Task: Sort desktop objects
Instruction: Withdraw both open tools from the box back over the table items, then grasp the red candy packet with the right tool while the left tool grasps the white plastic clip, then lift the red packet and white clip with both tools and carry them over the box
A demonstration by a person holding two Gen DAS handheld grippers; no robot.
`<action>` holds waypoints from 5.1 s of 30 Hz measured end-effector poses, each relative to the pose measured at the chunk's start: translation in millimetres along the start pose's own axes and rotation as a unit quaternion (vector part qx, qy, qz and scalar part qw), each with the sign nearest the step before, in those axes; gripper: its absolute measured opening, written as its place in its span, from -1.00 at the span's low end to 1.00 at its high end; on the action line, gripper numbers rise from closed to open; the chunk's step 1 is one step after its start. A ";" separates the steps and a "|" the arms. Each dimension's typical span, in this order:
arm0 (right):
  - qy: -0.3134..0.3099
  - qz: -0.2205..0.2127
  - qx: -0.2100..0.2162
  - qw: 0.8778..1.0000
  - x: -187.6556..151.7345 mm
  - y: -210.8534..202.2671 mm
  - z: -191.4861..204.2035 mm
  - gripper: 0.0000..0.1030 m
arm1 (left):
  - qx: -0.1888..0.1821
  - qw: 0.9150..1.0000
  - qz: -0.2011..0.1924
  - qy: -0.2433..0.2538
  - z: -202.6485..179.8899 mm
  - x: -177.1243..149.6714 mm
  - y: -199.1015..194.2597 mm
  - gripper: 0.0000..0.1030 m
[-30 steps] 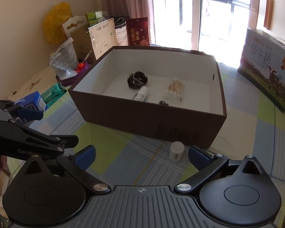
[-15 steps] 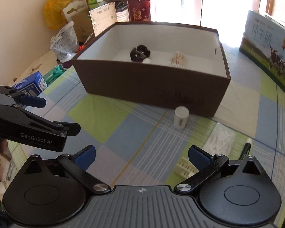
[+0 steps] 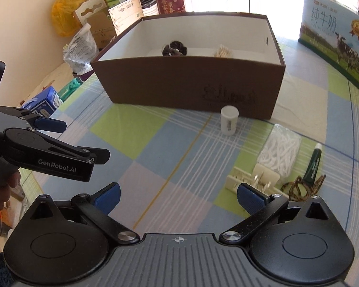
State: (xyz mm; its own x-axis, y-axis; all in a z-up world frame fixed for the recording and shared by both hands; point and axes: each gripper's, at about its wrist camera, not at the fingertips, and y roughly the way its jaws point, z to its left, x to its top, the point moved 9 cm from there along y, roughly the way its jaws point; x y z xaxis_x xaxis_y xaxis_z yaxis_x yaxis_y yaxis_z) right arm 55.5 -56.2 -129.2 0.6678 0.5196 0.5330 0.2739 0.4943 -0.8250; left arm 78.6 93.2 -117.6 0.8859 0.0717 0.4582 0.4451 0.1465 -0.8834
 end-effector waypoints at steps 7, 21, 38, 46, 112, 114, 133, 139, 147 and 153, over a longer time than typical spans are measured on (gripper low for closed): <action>0.022 0.010 -0.003 1.000 -19.0 -7.0 -10.7 0.96 | -0.008 1.000 0.007 0.005 -6.9 -3.3 4.5 0.90; 0.077 0.021 -0.099 0.992 -64.5 -30.0 -88.4 0.80 | -0.031 0.999 0.018 0.034 -33.3 0.2 19.8 0.90; -0.200 0.025 -0.065 0.977 -70.0 -29.1 -148.0 0.14 | -0.039 0.998 0.035 0.046 -49.3 7.1 37.6 0.90; -0.224 0.057 -0.031 0.972 -76.4 -12.9 -157.4 -0.26 | -0.050 0.997 0.035 0.051 -54.4 7.6 38.3 0.90; 0.050 0.031 -0.119 0.991 -75.5 -11.0 -178.6 -0.52 | -0.211 0.931 -0.060 0.293 -174.5 7.1 60.0 -0.45; 0.044 0.037 -0.116 0.992 -76.8 -11.8 -176.1 -0.55 | -0.207 0.935 -0.058 0.281 -167.8 5.9 58.6 -0.46; 0.018 0.023 -0.022 0.999 -41.1 -26.4 -98.7 -0.55 | -0.160 0.969 -0.087 0.170 -86.4 3.4 11.9 -0.46; -0.007 0.019 0.010 1.000 -26.5 -18.5 -65.1 -0.55 | -0.155 0.971 -0.107 0.150 -72.7 9.8 -4.3 -0.46; -0.020 0.026 0.025 0.999 -25.5 -8.3 -44.0 -0.55 | -0.151 0.973 -0.109 0.139 -61.5 6.9 -7.2 -0.46; -0.027 0.023 0.030 0.999 -18.7 -4.4 -36.1 -0.55 | -0.149 0.973 -0.115 0.134 -52.9 10.4 -10.7 -0.46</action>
State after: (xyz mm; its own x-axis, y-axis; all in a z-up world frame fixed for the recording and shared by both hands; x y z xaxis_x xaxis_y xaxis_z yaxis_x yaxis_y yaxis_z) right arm 66.7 -93.3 -142.4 0.6393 0.5787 0.5063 0.2014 0.5094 -0.8366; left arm 90.0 40.1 -108.5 0.7428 -0.1940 0.6408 0.6187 -0.1668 -0.7677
